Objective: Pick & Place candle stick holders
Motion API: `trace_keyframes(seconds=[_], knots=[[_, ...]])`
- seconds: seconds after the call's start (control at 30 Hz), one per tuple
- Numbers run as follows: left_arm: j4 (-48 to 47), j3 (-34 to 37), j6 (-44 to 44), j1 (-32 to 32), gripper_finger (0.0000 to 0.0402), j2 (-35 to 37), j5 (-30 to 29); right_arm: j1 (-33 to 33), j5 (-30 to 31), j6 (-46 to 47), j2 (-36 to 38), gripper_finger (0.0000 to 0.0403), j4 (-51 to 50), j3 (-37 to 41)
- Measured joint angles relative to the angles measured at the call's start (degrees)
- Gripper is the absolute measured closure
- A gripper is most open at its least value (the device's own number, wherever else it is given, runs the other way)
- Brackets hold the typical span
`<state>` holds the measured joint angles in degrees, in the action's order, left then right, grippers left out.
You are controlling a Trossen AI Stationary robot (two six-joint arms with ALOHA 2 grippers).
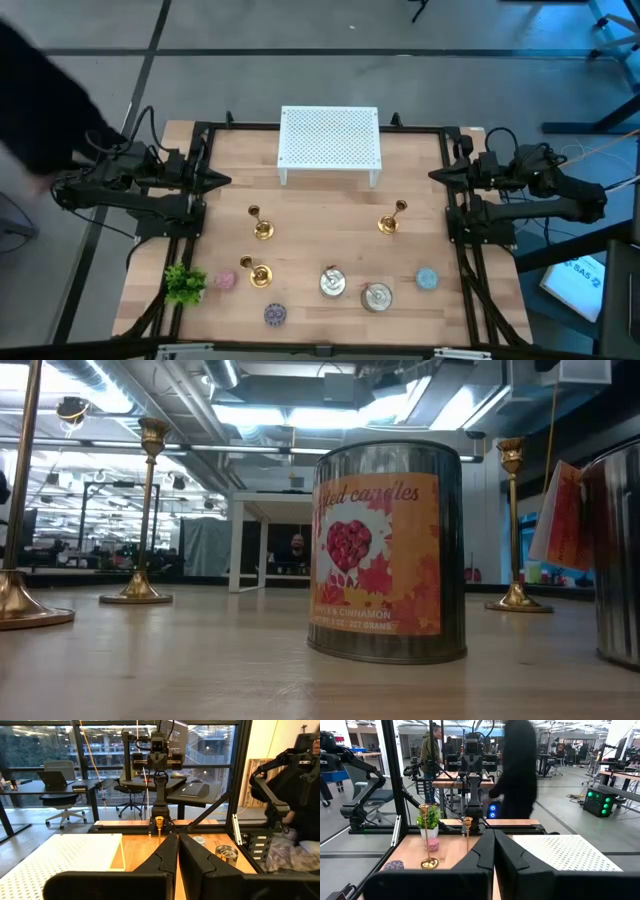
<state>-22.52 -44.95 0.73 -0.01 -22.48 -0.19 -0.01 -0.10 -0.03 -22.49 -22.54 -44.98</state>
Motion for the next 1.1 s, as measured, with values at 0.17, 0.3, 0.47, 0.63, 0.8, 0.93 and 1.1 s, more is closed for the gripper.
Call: trace_keyframes(seconds=[0.17,0.3,0.47,0.63,0.8,0.93,1.1], knots=[[0.0,0.0,0.0,0.0,0.0389,0.0,0.0,0.0,0.0,0.0,0.0,0.0398,0.0,0.0],[0.0,0.0,0.0,0.0,0.0392,0.0,0.0,0.0,0.0,0.0,0.0,0.0398,0.0,0.0],[0.0,0.0,0.0,0.0,0.0394,0.0,0.0,0.0,0.0,0.0,0.0,0.0398,0.0,0.0],[0.0,0.0,0.0,0.0,0.0390,0.0,0.0,0.0,0.0,0.0,0.0,0.0398,0.0,0.0],[0.0,0.0,0.0,0.0,0.0389,0.0,0.0,0.0,-2.4,10.0,0.0,0.0398,-0.7,0.0],[0.0,0.0,0.0,0.0,0.0391,0.0,0.0,0.0,-3.8,20.2,-0.1,0.0398,0.7,0.0],[0.0,0.0,0.0,0.0,0.0389,0.0,0.0,0.0,-3.7,21.9,-1.3,0.0398,-0.8,0.0]])
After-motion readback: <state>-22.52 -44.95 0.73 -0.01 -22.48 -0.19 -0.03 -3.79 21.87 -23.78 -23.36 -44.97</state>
